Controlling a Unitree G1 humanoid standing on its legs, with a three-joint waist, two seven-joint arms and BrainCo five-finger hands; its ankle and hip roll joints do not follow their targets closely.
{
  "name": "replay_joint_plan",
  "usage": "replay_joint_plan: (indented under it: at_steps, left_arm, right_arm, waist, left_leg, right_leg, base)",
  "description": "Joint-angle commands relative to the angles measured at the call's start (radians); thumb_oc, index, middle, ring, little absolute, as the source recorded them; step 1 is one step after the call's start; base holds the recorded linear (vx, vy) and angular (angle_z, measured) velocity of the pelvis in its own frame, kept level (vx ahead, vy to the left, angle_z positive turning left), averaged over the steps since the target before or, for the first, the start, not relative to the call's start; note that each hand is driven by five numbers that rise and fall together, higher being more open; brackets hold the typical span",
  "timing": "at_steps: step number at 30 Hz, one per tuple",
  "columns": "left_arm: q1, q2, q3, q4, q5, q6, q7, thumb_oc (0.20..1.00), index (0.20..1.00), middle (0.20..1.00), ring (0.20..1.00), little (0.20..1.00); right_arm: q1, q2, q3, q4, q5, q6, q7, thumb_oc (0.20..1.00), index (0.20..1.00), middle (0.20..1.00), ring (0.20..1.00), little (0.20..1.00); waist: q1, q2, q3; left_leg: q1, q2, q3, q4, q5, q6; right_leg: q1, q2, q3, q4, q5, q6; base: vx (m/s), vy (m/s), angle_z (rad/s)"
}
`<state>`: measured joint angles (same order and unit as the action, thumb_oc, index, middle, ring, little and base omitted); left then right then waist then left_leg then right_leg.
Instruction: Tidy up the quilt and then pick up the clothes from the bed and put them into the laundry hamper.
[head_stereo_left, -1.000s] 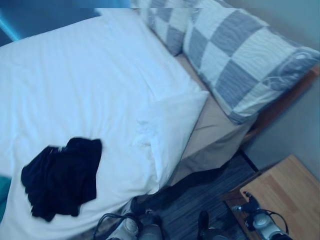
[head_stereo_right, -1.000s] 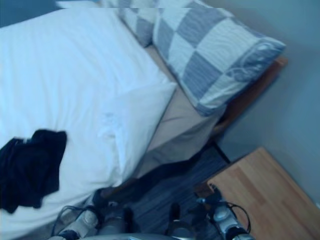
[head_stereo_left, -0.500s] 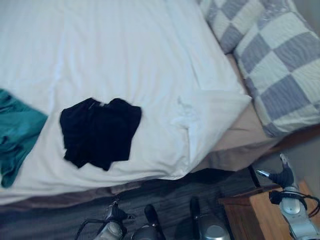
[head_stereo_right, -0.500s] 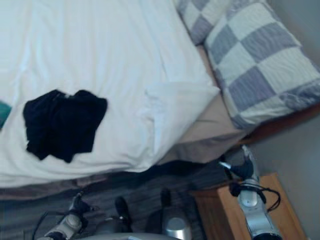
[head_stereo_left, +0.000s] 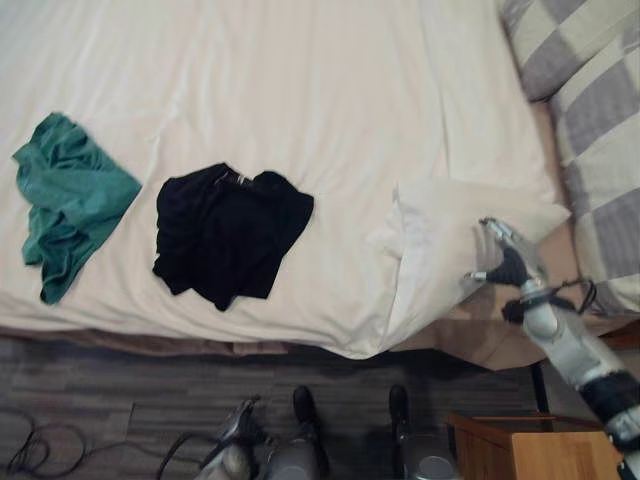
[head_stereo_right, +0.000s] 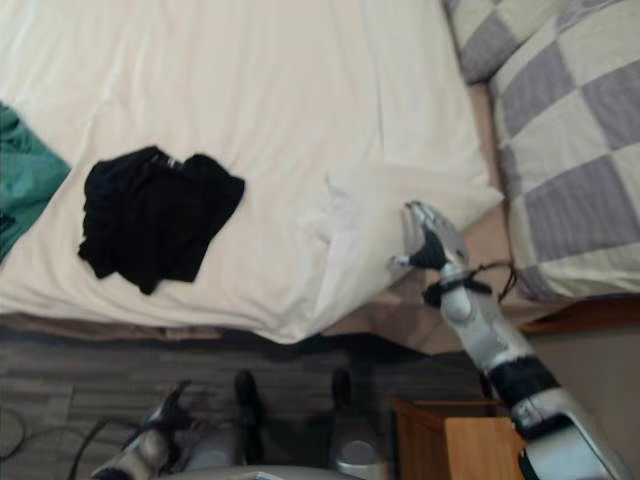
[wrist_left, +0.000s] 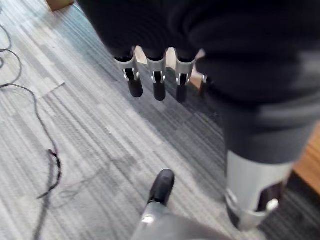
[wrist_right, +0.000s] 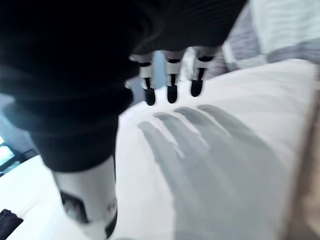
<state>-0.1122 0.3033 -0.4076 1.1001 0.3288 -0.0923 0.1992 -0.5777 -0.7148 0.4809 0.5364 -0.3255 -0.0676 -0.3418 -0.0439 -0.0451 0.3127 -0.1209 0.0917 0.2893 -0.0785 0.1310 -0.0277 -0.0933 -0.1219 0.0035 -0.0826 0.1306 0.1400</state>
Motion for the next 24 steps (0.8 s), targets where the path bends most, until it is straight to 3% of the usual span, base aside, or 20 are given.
replay_joint_plan:
  at_steps: [1, 2, 6, 9, 11, 12, 13, 14, 22, 24]
  left_arm:
    - [-0.107, 0.031, -0.038, 0.059, -0.034, -0.018, 0.034, 1.0, 1.0, 1.0, 1.0, 1.0]
    - [-0.115, 0.035, -0.035, 0.057, -0.044, -0.017, 0.031, 1.0, 1.0, 1.0, 1.0, 1.0]
    - [-0.099, 0.032, -0.03, 0.062, -0.037, -0.015, 0.025, 1.0, 1.0, 1.0, 1.0, 1.0]
    - [-0.08, 0.012, -0.024, 0.076, -0.014, -0.002, 0.016, 1.0, 1.0, 1.0, 1.0, 1.0]
    - [-0.074, 0.001, -0.005, 0.083, 0.001, 0.009, 0.006, 1.0, 1.0, 1.0, 1.0, 1.0]
    - [-0.07, -0.008, 0.013, 0.089, 0.009, 0.015, -0.003, 1.0, 1.0, 1.0, 1.0, 1.0]
    - [-0.069, -0.007, 0.011, 0.088, 0.009, 0.015, -0.003, 1.0, 1.0, 1.0, 1.0, 1.0]
    - [-0.071, -0.011, 0.031, 0.091, 0.013, 0.022, -0.01, 1.0, 1.0, 1.0, 1.0, 1.0]
    - [-0.073, -0.021, 0.072, 0.1, 0.003, 0.036, -0.026, 1.0, 1.0, 1.0, 1.0, 1.0]
    - [-0.07, -0.031, 0.082, 0.099, -0.003, 0.042, -0.033, 1.0, 1.0, 1.0, 1.0, 1.0]
  right_arm:
    - [-0.196, -0.027, -0.021, 0.147, 0.066, 0.021, -0.007, 0.31, 0.31, 0.31, 0.31, 0.31]
    - [-0.221, -0.014, -0.007, 0.187, 0.074, 0.027, -0.001, 0.2, 0.2, 0.2, 0.2, 0.2]
    - [-0.216, 0.019, -0.006, 0.218, 0.08, 0.038, 0.003, 0.2, 0.2, 0.2, 0.2, 0.2]
    - [-0.103, 0.033, -0.054, 0.146, 0.064, 0.031, -0.001, 0.2, 0.2, 0.2, 0.2, 0.2]
    - [0.06, 0.027, -0.146, 0.057, 0.052, 0.023, -0.004, 0.2, 0.2, 0.2, 0.2, 0.2]
    - [0.219, 0.033, -0.256, -0.01, 0.076, 0.009, -0.02, 0.834, 0.834, 0.834, 0.834, 0.834]
    - [0.225, 0.033, -0.26, -0.015, 0.075, 0.01, -0.019, 1.0, 1.0, 1.0, 1.0, 1.0]
    - [0.372, 0.052, -0.373, -0.067, 0.117, -0.007, -0.032, 1.0, 1.0, 1.0, 1.0, 1.0]
    - [0.681, 0.204, -0.613, -0.124, 0.279, -0.037, -0.048, 1.0, 1.0, 1.0, 1.0, 1.0]
    - [0.753, 0.273, -0.679, -0.072, 0.299, -0.02, -0.098, 1.0, 1.0, 1.0, 1.0, 1.0]
  waist:
    - [0.051, 0.034, 0.081]
    - [0.05, 0.036, 0.081]
    - [0.045, 0.033, 0.074]
    - [0.031, 0.026, 0.058]
    - [0.012, 0.02, 0.035]
    - [-0.013, 0.013, 0.009]
    - [-0.01, 0.012, 0.007]
    - [-0.036, 0.007, -0.015]
    - [-0.09, -0.007, -0.074]
    - [-0.116, -0.004, -0.095]
  left_leg:
    - [-0.037, 0.058, -0.014, 0.136, -0.101, -0.066]
    - [-0.044, 0.064, -0.014, 0.142, -0.101, -0.068]
    - [-0.044, 0.076, -0.015, 0.151, -0.099, -0.072]
    - [-0.02, 0.079, -0.01, 0.136, -0.102, -0.073]
    - [0.008, 0.076, 0.0, 0.108, -0.103, -0.072]
    - [0.042, 0.067, 0.009, 0.077, -0.106, -0.069]
    - [0.04, 0.067, 0.011, 0.075, -0.102, -0.069]
    - [0.076, 0.057, 0.018, 0.04, -0.103, -0.066]
    - [0.14, 0.045, 0.04, -0.005, -0.106, -0.057]
    - [0.167, 0.042, 0.052, -0.009, -0.121, -0.052]
  right_leg:
    - [-0.104, -0.022, -0.005, 0.168, -0.164, 0.0]
    - [-0.112, -0.017, -0.008, 0.177, -0.167, -0.002]
    - [-0.11, -0.007, -0.014, 0.179, -0.168, -0.006]
    - [-0.086, -0.005, -0.01, 0.153, -0.165, -0.006]
    - [-0.059, -0.009, -0.012, 0.123, -0.159, -0.003]
    - [-0.032, -0.016, -0.011, 0.099, -0.153, 0.005]
    - [-0.034, -0.016, -0.01, 0.096, -0.148, 0.004]
    - [-0.011, -0.022, -0.01, 0.076, -0.14, 0.013]
    - [0.033, -0.027, -0.007, 0.043, -0.124, 0.029]
    - [0.046, -0.027, 0.001, 0.045, -0.127, 0.035]
  base:
    - [-0.13, -0.079, 0.04]
    - [-0.08, -0.061, 0.09]
    - [0.0, 0.0, 0.0]
    - [0.01, 0.009, 0.0]
    - [0.1, 0.055, 0.02]
    - [0.1, 0.054, 0.08]
    - [0.12, 0.095, 0.12]
    - [0.04, 0.049, 0.08]
    - [0.05, 0.057, -0.11]
    - [0.05, 0.083, -0.24]
